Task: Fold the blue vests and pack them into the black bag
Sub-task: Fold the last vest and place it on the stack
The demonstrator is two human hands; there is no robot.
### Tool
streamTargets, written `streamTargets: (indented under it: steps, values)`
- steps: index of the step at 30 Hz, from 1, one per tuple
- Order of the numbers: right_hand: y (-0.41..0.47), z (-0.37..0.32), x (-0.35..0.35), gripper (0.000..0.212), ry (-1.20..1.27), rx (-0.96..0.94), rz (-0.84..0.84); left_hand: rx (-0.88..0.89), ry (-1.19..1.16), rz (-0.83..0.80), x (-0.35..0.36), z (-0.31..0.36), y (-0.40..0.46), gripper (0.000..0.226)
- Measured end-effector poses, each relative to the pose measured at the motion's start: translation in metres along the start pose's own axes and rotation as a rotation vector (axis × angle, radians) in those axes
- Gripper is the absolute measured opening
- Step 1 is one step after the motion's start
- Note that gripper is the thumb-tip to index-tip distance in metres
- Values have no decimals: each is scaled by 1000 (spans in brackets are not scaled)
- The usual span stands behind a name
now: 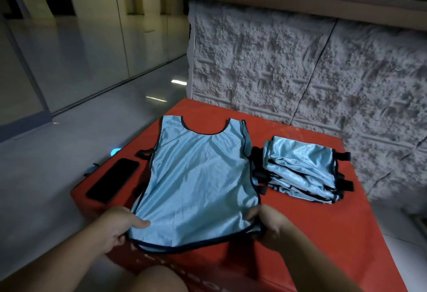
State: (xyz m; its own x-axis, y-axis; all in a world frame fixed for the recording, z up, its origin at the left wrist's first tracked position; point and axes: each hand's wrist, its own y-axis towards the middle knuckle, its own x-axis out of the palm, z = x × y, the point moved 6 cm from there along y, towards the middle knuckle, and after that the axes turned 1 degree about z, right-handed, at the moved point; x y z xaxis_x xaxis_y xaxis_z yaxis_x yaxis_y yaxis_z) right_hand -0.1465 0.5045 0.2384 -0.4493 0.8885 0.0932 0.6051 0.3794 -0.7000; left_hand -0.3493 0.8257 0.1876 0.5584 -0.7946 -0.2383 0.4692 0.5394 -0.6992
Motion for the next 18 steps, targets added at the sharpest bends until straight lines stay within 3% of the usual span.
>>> streamTargets:
  steps: [4, 6, 10, 14, 16, 18]
  values:
    - [-8, -5, 8, 19, 130, -92, -46, -16, -159, -10, -3, 1, -14, 31]
    - [-7, -7, 7, 13, 161, -138, -8, -12, -251, -29, -5, 2, -17, 33]
    - [6, 2, -24, 10, 16, -203, 301, 25, -272, -7, -2, -2, -11, 25]
    - [-4, 4, -43, 32, -222, -290, 607, 107, -196, 25, -1, -7, -9, 32]
    - [-11, 2, -43, 38, -304, -323, 655, 165, -189, 86, -2, -7, -10, 27]
    - [-14, 5, -38, 17, -388, -314, 606, 223, -175, 126, 0, -7, -10, 19]
